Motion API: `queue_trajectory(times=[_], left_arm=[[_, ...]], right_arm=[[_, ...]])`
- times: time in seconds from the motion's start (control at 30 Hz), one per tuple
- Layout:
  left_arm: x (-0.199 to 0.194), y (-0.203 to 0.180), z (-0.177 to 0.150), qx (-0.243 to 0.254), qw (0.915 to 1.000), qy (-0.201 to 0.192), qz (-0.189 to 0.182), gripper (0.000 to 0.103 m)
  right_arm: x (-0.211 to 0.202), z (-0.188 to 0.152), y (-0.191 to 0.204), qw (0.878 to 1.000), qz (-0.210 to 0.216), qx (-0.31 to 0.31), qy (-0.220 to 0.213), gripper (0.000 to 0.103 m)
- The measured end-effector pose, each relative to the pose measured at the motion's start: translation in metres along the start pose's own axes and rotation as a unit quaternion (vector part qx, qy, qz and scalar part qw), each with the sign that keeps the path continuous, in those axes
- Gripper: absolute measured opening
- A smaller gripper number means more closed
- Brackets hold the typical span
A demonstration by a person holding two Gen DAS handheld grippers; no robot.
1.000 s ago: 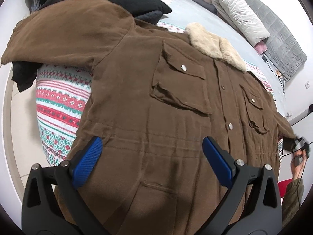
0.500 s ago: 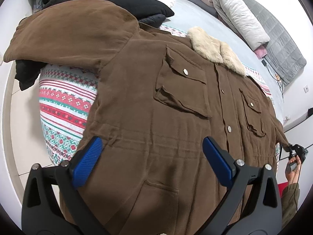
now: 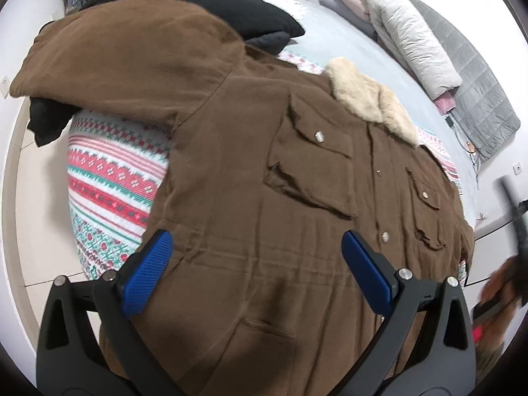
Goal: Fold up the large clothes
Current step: 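Carry the held sleeve across the jacket body with the right tool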
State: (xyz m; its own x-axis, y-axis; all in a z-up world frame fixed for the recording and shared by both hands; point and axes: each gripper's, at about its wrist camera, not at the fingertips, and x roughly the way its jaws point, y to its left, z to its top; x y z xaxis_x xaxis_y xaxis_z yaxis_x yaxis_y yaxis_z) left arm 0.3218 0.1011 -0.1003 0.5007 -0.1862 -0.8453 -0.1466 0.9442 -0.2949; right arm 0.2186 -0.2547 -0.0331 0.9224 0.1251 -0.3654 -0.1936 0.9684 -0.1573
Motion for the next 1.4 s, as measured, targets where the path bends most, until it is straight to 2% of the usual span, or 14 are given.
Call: queue_trajectory(times=[0.1, 0.2, 0.27, 0.37, 0.43, 0.5, 0.57, 0.63, 0.8, 0.87, 1.07, 1.2, 1.23, 1.4], left_arm=[[-0.002, 0.01, -0.001, -0.013, 0.9997, 0.012, -0.019, 0.102], [-0.011, 0.015, -0.002, -0.003, 0.9998, -0.001, -0.017, 0.102], [-0.013, 0.016, -0.003, 0.007, 0.9999, -0.003, -0.013, 0.102], [-0.013, 0.019, -0.005, 0.01, 0.9998, 0.005, -0.017, 0.102], [-0.011, 0.019, -0.005, 0.006, 0.9996, 0.012, -0.025, 0.102], [-0.01, 0.017, -0.006, 0.006, 0.9995, 0.016, -0.028, 0.102], [-0.009, 0.014, -0.008, 0.007, 0.9993, 0.02, -0.032, 0.102], [-0.008, 0.01, -0.01, 0.009, 0.999, 0.025, -0.037, 0.102], [-0.006, 0.001, -0.013, 0.02, 0.9989, 0.023, -0.035, 0.102], [-0.005, -0.001, -0.013, 0.021, 0.999, 0.021, -0.034, 0.102], [0.001, -0.011, -0.011, 0.034, 0.9993, 0.011, -0.012, 0.102], [0.003, -0.015, -0.01, 0.038, 0.9992, 0.009, -0.01, 0.102], [0.004, -0.015, -0.01, 0.038, 0.9992, 0.01, -0.011, 0.102], [0.001, -0.011, -0.009, 0.035, 0.9993, 0.006, -0.009, 0.102]], right_arm=[[0.05, -0.039, 0.011, 0.987, 0.07, 0.085, 0.115, 0.008], [0.083, -0.085, -0.093, 0.922, 0.1, 0.343, 0.152, 0.014], [0.066, -0.124, -0.165, 0.875, 0.057, 0.461, 0.136, 0.021], [0.024, -0.162, -0.226, 0.839, 0.013, 0.537, 0.09, 0.067], [-0.01, -0.204, -0.264, 0.773, 0.009, 0.632, 0.05, 0.077], [-0.04, -0.257, -0.295, 0.679, 0.013, 0.734, 0.008, 0.077], [-0.062, -0.29, -0.309, 0.622, 0.002, 0.783, -0.021, 0.077], [-0.083, -0.325, -0.327, 0.578, -0.007, 0.814, -0.055, 0.077], [-0.098, -0.387, -0.353, 0.517, -0.019, 0.849, -0.104, 0.077], [-0.104, -0.403, -0.37, 0.506, -0.008, 0.855, -0.117, 0.077], [-0.073, -0.41, -0.391, 0.515, -0.01, 0.853, -0.088, 0.074], [-0.062, -0.418, -0.398, 0.518, -0.025, 0.851, -0.088, 0.027], [-0.064, -0.413, -0.4, 0.53, -0.039, 0.843, -0.085, 0.01], [-0.08, -0.361, -0.42, 0.627, -0.115, 0.768, -0.062, 0.006]])
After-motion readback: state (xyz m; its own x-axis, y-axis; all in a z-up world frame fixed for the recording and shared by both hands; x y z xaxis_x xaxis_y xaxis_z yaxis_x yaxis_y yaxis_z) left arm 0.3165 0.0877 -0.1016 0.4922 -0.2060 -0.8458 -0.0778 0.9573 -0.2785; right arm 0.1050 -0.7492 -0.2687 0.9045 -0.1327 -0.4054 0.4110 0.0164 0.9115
